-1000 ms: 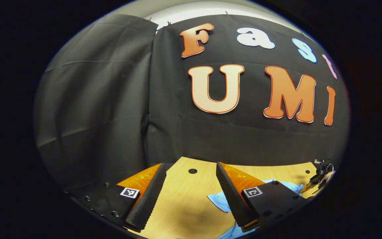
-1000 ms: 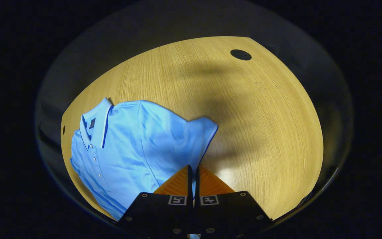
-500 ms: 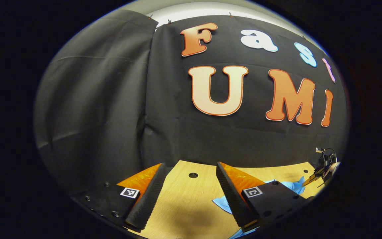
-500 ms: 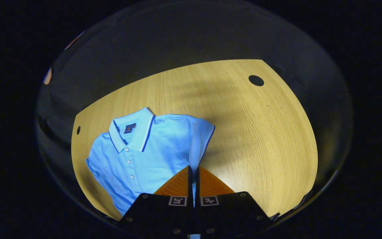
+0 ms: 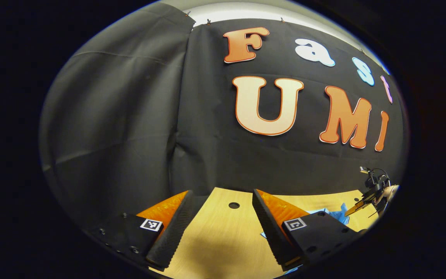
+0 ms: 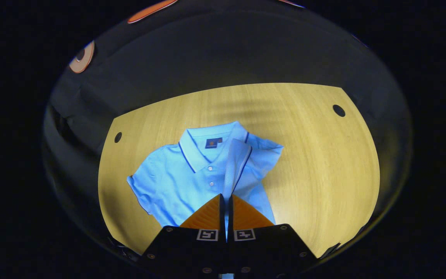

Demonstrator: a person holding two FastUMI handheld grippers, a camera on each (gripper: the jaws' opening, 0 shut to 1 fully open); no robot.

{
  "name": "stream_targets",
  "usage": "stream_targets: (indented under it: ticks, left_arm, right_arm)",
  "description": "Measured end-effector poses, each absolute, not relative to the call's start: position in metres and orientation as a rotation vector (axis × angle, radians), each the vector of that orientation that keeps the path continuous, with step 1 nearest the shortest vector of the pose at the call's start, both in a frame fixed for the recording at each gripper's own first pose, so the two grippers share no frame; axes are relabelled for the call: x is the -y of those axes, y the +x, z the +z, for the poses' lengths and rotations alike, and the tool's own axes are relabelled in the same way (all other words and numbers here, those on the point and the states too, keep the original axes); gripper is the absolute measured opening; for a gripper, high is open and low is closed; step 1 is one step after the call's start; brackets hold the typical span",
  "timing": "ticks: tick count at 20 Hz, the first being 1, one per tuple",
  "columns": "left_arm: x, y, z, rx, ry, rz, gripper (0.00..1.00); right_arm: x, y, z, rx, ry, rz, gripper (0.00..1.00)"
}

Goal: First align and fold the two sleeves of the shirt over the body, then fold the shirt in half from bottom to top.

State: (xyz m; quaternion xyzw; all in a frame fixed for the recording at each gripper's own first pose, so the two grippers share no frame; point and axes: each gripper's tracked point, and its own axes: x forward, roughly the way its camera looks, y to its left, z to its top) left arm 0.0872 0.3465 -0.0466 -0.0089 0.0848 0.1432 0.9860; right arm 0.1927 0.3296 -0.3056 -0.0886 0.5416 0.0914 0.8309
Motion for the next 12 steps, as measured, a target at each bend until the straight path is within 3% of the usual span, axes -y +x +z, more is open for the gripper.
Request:
stream_targets:
  ticks: [12]
  left_arm:
    - [-0.407, 0.081, -0.055, -0.185, -0.034, 0.316, 0.98]
  right_arm:
    - [-0.400, 0.161, -0.345, -1.205, -0.228, 0.255, 0.04]
